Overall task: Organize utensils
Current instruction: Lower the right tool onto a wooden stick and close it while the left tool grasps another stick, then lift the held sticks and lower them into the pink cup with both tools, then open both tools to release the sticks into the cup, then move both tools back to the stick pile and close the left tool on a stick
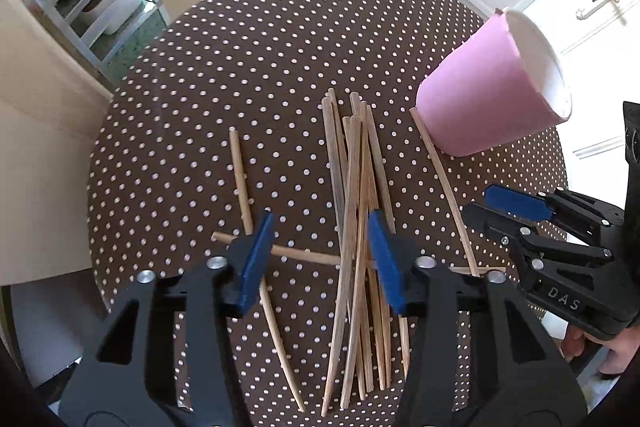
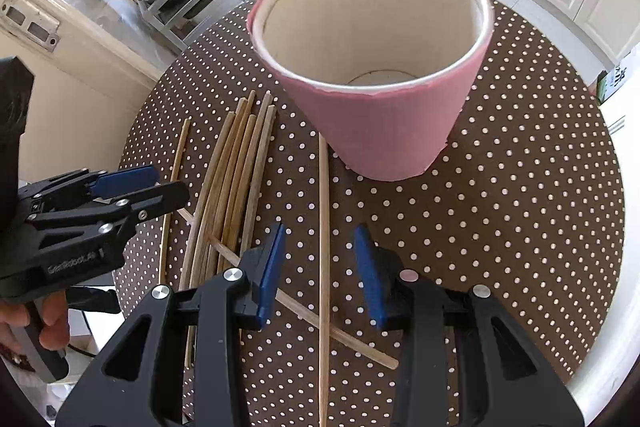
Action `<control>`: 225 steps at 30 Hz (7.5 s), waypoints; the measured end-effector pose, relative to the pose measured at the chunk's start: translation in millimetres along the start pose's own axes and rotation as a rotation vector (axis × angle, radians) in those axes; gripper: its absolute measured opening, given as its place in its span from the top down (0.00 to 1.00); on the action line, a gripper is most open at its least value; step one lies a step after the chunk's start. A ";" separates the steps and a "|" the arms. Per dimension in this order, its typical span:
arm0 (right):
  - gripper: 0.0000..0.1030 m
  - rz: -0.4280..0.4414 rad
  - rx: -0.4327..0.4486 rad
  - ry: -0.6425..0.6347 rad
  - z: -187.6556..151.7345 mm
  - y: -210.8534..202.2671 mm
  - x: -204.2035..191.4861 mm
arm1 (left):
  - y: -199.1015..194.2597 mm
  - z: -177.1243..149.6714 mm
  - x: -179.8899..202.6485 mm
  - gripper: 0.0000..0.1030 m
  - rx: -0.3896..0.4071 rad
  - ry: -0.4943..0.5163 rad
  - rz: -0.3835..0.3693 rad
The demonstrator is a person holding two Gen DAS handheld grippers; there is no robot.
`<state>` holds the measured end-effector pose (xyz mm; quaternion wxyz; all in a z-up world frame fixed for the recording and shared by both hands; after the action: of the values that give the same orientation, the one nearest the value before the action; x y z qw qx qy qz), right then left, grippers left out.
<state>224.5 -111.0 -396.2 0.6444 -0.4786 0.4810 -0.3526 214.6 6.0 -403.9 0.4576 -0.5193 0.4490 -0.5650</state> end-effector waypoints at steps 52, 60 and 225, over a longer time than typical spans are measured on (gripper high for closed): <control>0.95 0.132 0.111 -0.041 28.4 -11.1 -74.5 | -37.2 -6.5 12.9 0.93 0.076 0.028 -0.072; 0.95 0.200 0.301 -0.124 29.8 -73.6 -110.3 | -102.8 -22.3 18.7 0.94 0.206 0.028 -0.110; 0.71 0.030 0.179 -0.116 5.9 7.4 -27.8 | 35.1 19.5 28.0 0.93 0.027 -0.122 -0.119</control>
<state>222.1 -81.8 -394.9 0.7165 -0.4316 0.4165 -0.3562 234.7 -28.4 -432.4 0.4564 -0.5724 0.3811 -0.5646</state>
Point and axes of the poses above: each gripper's, at about its wrist camera, not at the fingertips, and y roughly the way its jaws point, x to its right, z to its top, the point moved 9 cm from there along y, roughly the way its jaws point, and after that the axes turned 9 degrees about -x, right-handed, at the moved point
